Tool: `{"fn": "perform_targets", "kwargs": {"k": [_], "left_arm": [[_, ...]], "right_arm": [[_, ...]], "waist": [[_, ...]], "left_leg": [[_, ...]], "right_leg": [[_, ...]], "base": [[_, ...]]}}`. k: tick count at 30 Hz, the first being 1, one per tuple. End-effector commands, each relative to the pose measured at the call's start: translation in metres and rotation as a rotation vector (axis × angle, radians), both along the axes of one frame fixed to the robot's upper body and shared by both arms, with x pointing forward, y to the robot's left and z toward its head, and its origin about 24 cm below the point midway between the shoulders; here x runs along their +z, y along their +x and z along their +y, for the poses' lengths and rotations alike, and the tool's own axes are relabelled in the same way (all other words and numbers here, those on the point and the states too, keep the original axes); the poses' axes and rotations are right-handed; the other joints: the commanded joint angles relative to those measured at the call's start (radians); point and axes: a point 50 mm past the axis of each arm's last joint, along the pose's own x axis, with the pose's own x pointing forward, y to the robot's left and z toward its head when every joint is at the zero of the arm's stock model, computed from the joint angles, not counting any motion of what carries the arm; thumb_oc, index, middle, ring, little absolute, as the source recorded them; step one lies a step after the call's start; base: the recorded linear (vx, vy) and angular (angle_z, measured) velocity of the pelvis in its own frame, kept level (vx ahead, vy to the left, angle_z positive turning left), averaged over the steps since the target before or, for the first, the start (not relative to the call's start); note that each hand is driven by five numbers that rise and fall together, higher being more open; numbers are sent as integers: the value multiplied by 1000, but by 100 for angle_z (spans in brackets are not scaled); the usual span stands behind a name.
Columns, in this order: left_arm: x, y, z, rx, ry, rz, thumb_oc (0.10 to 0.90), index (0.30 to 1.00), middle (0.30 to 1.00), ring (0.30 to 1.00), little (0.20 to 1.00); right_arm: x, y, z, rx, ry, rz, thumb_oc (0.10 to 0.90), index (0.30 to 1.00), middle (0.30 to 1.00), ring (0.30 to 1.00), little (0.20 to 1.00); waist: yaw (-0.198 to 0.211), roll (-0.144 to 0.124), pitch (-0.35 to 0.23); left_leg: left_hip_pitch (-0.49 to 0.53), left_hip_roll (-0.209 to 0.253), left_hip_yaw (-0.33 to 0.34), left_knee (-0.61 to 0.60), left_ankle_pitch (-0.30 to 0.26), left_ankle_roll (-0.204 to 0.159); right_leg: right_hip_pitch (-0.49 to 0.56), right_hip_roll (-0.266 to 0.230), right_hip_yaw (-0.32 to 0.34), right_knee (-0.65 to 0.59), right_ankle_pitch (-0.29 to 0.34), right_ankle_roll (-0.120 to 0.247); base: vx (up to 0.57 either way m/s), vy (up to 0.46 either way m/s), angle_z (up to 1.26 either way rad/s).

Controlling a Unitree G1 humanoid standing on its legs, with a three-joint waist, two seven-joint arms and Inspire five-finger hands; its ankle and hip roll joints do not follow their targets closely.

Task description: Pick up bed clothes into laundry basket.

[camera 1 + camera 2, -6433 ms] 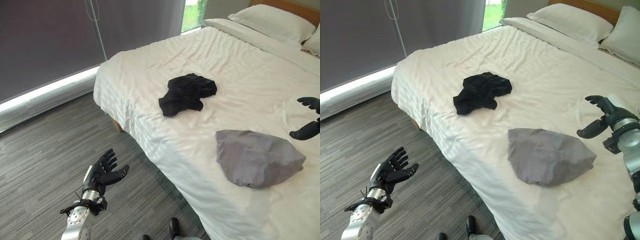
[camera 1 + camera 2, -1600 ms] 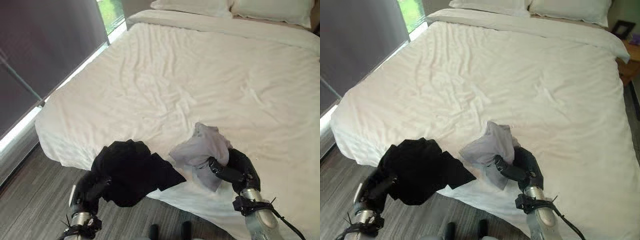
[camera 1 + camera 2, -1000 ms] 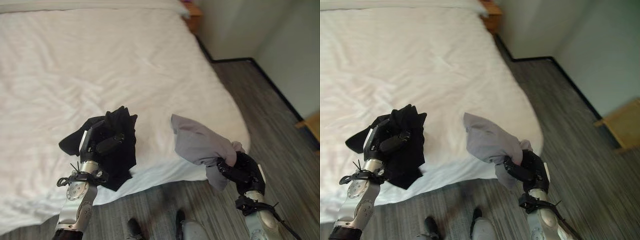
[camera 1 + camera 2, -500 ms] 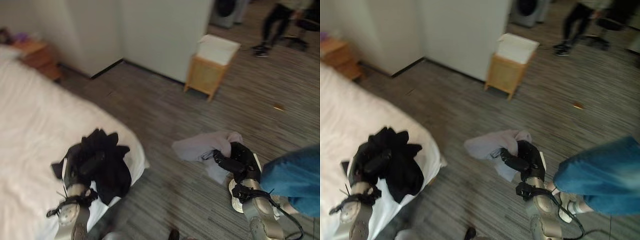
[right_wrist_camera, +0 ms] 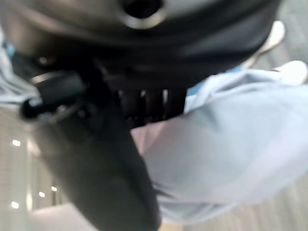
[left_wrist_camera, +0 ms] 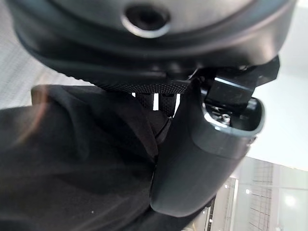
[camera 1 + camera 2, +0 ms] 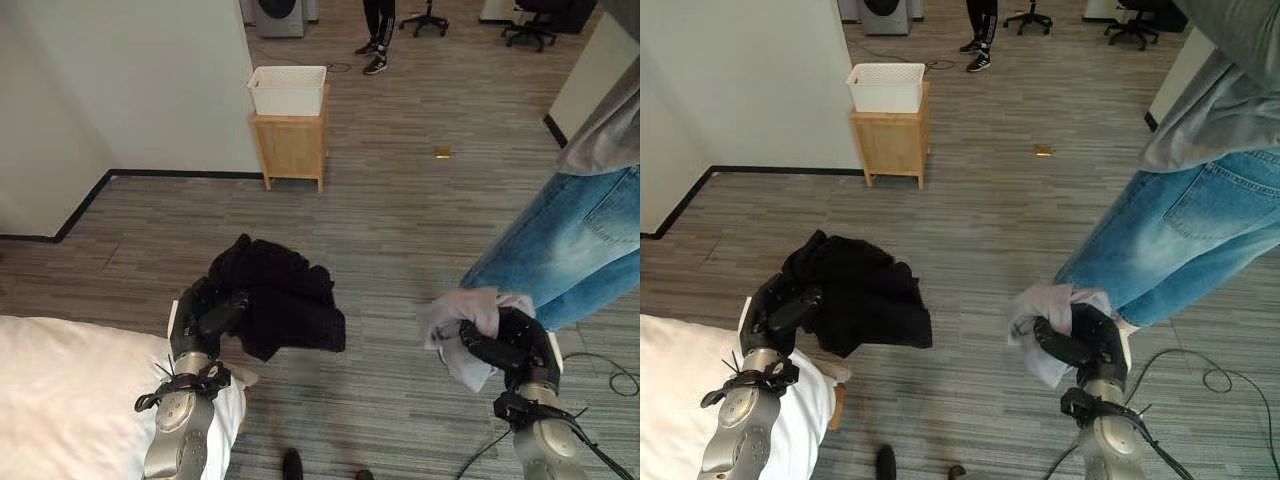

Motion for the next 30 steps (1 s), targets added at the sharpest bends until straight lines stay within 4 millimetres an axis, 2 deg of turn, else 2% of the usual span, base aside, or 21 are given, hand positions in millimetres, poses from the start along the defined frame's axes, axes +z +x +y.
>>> {"fn": "perform_targets", "kwargs": {"k": [1,3,4,9,10,15,17,19,20,21,22,23,24,25,26,27,29,30], "left_arm": [[46,4,20,37,104,-240,400,300,300,300,300],[44,3,20,35,106,-233,400,300,300,300,300],[49,22,24,-11,324,-170,400,300,300,300,300],[44,20,24,-9,299,-153,400,300,300,300,300],[46,20,27,18,289,-162,400,300,300,300,300],[52,22,33,54,290,-182,400,300,300,300,300],[62,26,38,76,307,-215,400,300,300,300,300],[60,26,39,67,319,-200,400,300,300,300,300],[60,25,39,60,322,-196,400,300,300,300,300],[57,25,37,41,327,-182,400,300,300,300,300],[56,26,35,26,328,-176,400,300,300,300,300],[55,25,33,16,327,-171,400,300,300,300,300],[54,26,31,6,324,-172,400,300,300,300,300],[54,26,31,6,324,-172,400,300,300,300,300],[58,27,29,-6,316,-189,400,300,300,300,300],[58,26,29,-10,312,-193,400,300,300,300,300],[63,30,30,-9,316,-211,400,300,300,300,300],[63,30,30,-9,316,-211,400,300,300,300,300]], "right_arm": [[74,37,12,96,-68,-395,400,300,300,300,300],[72,39,14,101,-65,-386,400,300,300,300,300],[23,15,7,79,31,-163,400,300,300,300,300],[27,21,13,90,55,-194,400,300,300,300,300],[34,28,15,110,29,-215,400,300,300,300,300],[42,34,13,99,20,-249,400,300,300,300,300],[52,43,15,114,-15,-286,400,300,300,300,300],[54,45,19,130,-23,-291,400,300,300,300,300],[54,45,22,142,-25,-290,400,300,300,300,300],[54,44,25,157,-28,-293,400,300,300,300,300],[50,42,25,159,-22,-276,400,300,300,300,300],[47,40,25,161,-24,-259,400,300,300,300,300],[45,39,26,157,-16,-252,400,300,300,300,300],[45,39,26,157,-16,-252,400,300,300,300,300],[42,36,25,138,-5,-242,400,300,300,300,300],[41,34,23,130,-6,-236,400,300,300,300,300],[42,34,19,108,-7,-241,400,300,300,300,300],[42,34,19,108,-7,-241,400,300,300,300,300]], "waist": [[41,-50,-74],[45,-50,-75],[64,-75,-10],[69,-76,-25],[78,-79,-26],[87,-78,-23],[94,-66,2],[98,-57,31],[91,-41,46],[78,-26,72],[64,-7,83],[55,0,90],[47,2,90],[46,2,91],[39,-4,82],[28,-5,78],[10,-25,65],[8,-18,70]], "left_leg": [[36,32,-5,108,-151,-12],[40,31,-5,108,-154,-10],[-10,50,-20,75,-134,-47],[12,52,-1,74,-150,-43],[13,49,8,76,-155,-40],[2,32,-8,79,-158,-29],[-9,9,-31,90,-170,7],[4,-11,-33,104,-180,42],[27,-7,-35,97,-184,54],[51,-7,-46,95,-187,66],[63,10,-65,85,-181,67],[82,15,-74,82,-188,67],[99,19,-72,80,-197,62],[100,19,-72,80,-197,62],[121,25,-63,82,-227,45],[130,29,-69,84,-245,35],[160,32,-84,77,-280,4],[166,40,-86,77,-283,4]], "right_leg": [[-25,-31,-8,-28,7,36],[-20,-33,-11,-26,6,37],[-81,-119,-77,-25,40,111],[-62,-120,-92,-55,50,118],[-63,-126,-89,-63,61,126],[-67,-140,-91,-43,51,134],[-149,-161,-73,141,28,153],[-226,-184,-55,373,94,186],[-271,-194,-58,470,148,191],[-328,-191,-32,621,162,196],[-391,-154,-10,697,146,185],[-429,-154,-2,718,143,180],[-446,-178,1,700,159,176],[-446,-178,0,701,158,176],[-468,-260,-18,581,178,174],[-456,-271,-23,513,177,178],[-443,-278,-6,285,160,184],[-425,-272,-17,268,165,184]], "base": [[12,5,6],[14,7,5],[20,8,7],[59,22,5],[48,38,-2],[54,70,-1],[-5,160,9],[9,190,3],[93,212,-9],[115,158,-6],[151,87,17],[206,2,38],[172,-18,51],[327,-123,37],[357,-150,31],[516,-245,24],[365,-215,19],[483,-303,5]]}}
